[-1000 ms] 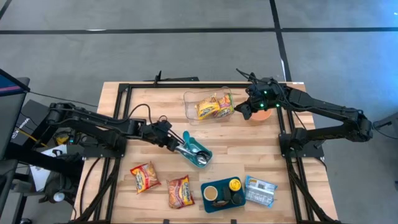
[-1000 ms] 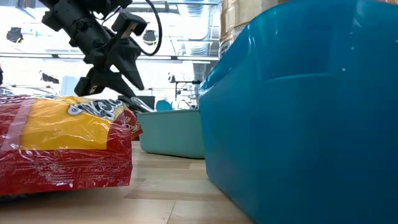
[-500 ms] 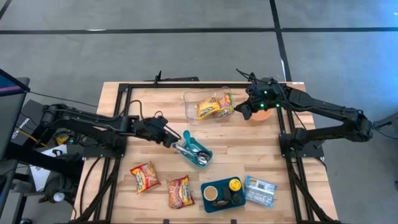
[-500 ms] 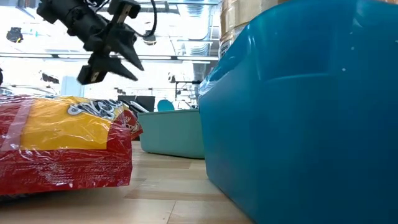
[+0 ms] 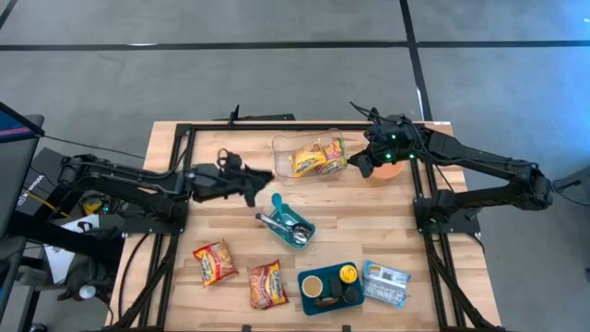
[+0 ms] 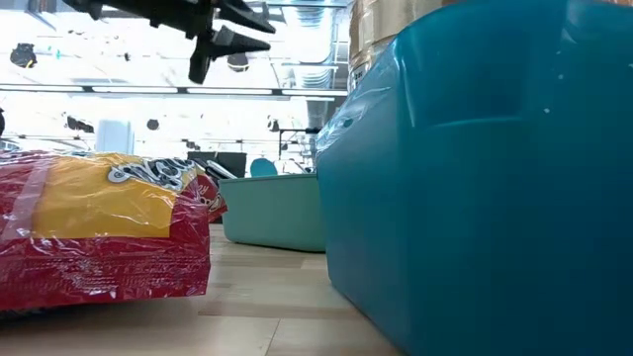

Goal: Pick & Place Food Item
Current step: Put the orange noodle pack into the transparent bin

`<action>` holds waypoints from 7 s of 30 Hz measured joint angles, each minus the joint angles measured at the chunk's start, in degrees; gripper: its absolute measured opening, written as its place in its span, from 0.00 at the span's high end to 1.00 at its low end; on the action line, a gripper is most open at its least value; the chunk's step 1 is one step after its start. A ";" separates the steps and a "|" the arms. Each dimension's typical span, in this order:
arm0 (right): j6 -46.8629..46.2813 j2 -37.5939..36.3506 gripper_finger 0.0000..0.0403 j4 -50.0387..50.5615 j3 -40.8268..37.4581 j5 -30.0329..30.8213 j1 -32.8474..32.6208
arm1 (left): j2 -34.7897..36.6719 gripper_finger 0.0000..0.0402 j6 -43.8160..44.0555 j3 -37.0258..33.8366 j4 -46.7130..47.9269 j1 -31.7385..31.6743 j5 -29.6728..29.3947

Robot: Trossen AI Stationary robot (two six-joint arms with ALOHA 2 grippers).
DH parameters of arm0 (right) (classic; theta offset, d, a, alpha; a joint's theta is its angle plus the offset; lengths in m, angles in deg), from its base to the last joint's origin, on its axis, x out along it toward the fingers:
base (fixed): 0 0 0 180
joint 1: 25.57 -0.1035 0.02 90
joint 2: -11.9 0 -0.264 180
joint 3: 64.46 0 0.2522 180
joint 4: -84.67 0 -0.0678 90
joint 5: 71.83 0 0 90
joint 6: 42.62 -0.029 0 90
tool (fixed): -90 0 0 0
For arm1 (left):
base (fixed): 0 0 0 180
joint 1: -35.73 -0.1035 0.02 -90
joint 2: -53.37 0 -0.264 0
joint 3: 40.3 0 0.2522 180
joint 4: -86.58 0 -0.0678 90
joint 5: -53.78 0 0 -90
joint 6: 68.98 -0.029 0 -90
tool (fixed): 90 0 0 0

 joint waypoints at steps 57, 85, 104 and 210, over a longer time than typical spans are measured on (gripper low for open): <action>9.38 0.00 0.75 -0.40 0.02 4.80 0.11 | -0.02 1.00 50.59 12.11 78.28 22.71 17.64; 0.81 0.00 0.75 -0.36 0.02 6.01 0.07 | -0.02 0.86 41.84 12.11 84.77 35.04 15.68; 2.89 0.00 0.75 -0.36 0.02 5.99 0.07 | -0.04 0.62 12.20 12.09 70.31 36.62 18.78; 2.86 0.00 0.75 -0.34 0.04 5.95 -1.17 | -16.81 0.80 1.58 1.62 65.85 42.44 20.66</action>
